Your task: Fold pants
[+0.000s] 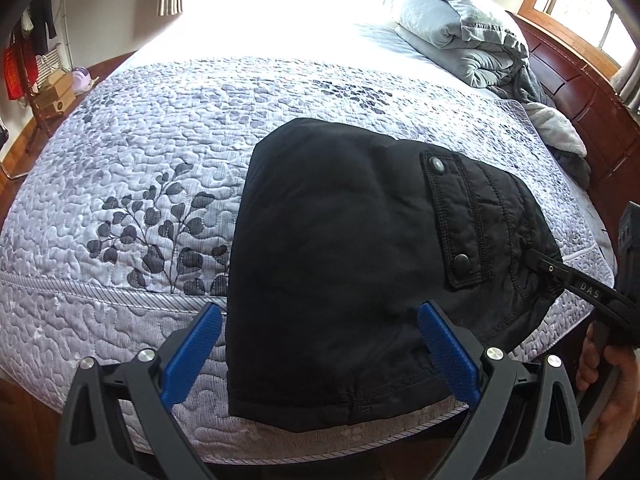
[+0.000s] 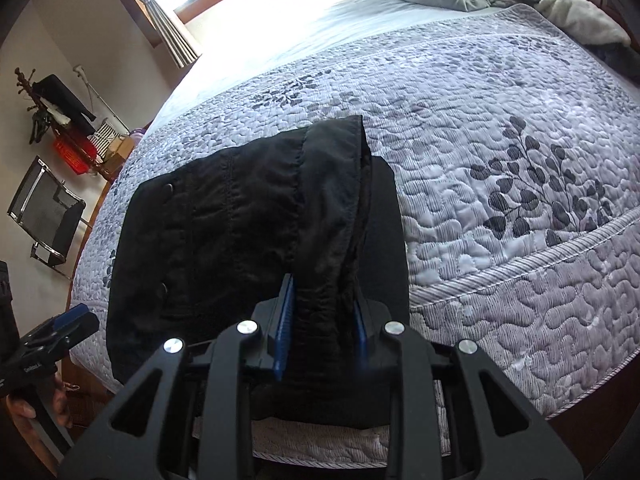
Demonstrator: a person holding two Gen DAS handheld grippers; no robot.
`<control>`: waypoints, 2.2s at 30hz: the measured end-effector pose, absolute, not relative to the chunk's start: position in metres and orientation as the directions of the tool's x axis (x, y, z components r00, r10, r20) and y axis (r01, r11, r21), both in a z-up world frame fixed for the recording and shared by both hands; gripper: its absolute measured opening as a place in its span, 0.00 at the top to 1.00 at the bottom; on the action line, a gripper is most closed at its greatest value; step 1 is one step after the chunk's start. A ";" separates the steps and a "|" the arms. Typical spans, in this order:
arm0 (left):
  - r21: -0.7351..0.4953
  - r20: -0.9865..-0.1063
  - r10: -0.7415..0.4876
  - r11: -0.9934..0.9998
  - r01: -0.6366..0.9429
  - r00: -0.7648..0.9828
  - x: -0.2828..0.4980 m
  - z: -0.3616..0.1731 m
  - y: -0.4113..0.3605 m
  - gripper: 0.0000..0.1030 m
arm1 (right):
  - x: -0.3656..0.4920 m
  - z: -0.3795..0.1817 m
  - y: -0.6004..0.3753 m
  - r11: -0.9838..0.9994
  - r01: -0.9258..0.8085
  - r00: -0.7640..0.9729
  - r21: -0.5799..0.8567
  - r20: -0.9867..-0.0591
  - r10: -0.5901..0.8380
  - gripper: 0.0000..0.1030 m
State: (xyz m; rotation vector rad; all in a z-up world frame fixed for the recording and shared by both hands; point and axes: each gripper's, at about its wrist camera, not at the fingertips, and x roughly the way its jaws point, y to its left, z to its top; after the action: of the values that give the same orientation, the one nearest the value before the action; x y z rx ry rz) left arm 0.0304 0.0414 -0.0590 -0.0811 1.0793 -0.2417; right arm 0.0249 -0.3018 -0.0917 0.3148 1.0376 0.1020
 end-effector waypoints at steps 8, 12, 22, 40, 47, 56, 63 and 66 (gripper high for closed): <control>-0.162 -0.876 -0.213 0.975 0.152 0.434 0.029 -0.070 0.035 0.04 | 0.011 -0.090 -0.314 0.950 0.082 0.504 0.301 -0.835 0.221 0.46; -0.168 -0.883 -0.212 0.976 0.139 0.419 0.027 -0.078 0.035 0.04 | -0.005 -0.082 -0.326 0.947 0.073 0.501 0.313 -0.833 0.236 0.44; -0.147 -0.895 -0.189 0.980 0.133 0.405 0.022 -0.092 0.027 0.04 | -0.008 -0.101 -0.325 0.912 0.066 0.457 0.404 -0.825 0.333 0.55; -0.130 -0.859 -0.194 0.978 0.165 0.473 0.012 -0.062 0.016 0.04 | -0.013 -0.064 -0.318 0.926 -0.020 0.491 0.377 -0.803 0.337 0.86; -0.116 -0.838 -0.199 0.975 0.190 0.509 0.011 -0.047 0.012 0.04 | -0.010 -0.073 -0.307 0.959 -0.032 0.468 0.280 -0.844 0.262 0.87; -0.103 -0.827 -0.191 0.976 0.191 0.528 0.014 -0.041 0.015 0.04 | -0.010 -0.076 -0.309 0.970 -0.028 0.456 0.240 -0.861 0.226 0.89; -0.086 -0.848 -0.171 0.978 0.187 0.501 0.020 -0.056 0.015 0.04 | -0.006 -0.102 -0.311 0.971 0.011 0.410 0.239 -0.886 0.214 0.83; -0.091 -0.867 -0.163 0.981 0.173 0.471 0.027 -0.068 0.025 0.04 | -0.010 -0.091 -0.315 0.976 0.024 0.432 0.217 -0.883 0.185 0.47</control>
State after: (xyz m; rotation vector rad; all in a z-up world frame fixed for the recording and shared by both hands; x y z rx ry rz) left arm 0.0268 0.0254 -0.0683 0.0104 1.0603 -0.2061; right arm -0.0100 -0.3152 -0.0908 0.2088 1.1219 0.1012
